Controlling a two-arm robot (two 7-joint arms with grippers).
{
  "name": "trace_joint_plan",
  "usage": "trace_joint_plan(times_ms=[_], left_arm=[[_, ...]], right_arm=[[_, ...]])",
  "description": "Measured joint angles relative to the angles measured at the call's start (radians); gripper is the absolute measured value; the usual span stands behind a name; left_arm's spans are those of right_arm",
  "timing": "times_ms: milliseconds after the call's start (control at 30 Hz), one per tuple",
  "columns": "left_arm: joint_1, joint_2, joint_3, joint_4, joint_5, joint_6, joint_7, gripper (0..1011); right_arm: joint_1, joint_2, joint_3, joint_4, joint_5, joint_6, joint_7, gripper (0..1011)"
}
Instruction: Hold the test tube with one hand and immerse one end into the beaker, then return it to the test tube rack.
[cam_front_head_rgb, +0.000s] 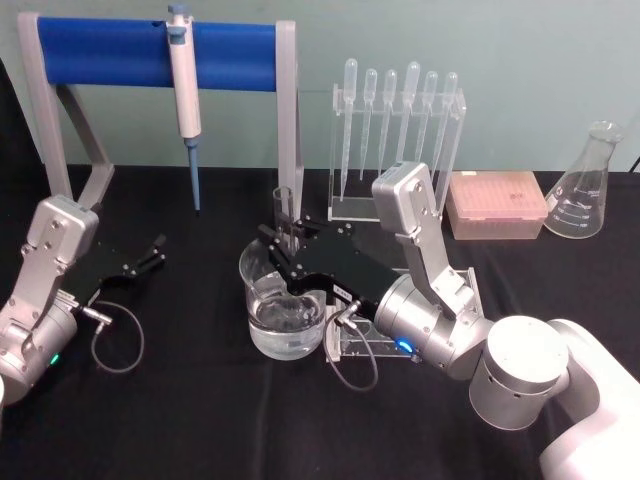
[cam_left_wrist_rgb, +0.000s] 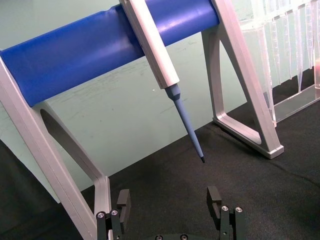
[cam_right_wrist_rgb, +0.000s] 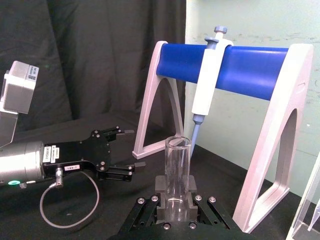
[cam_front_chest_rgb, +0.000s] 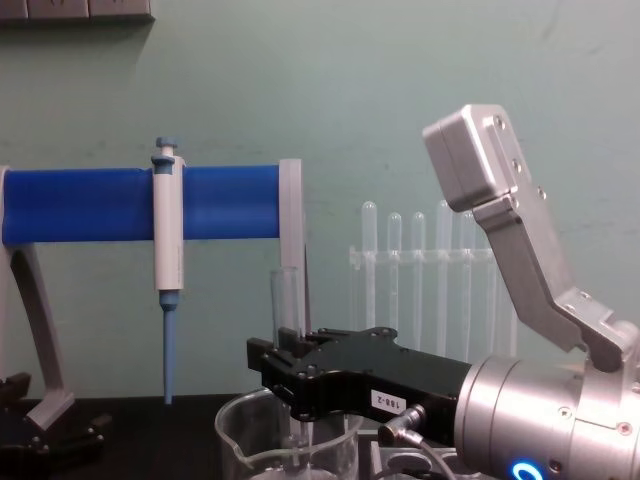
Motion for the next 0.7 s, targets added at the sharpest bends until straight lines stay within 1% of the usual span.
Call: trace_joint_plan(times_ms=[700], left_arm=[[0.000, 0.000, 0.000, 0.000, 0.000, 0.000, 0.000, 1000]], right_arm=[[0.000, 0.000, 0.000, 0.000, 0.000, 0.000, 0.000, 225]])
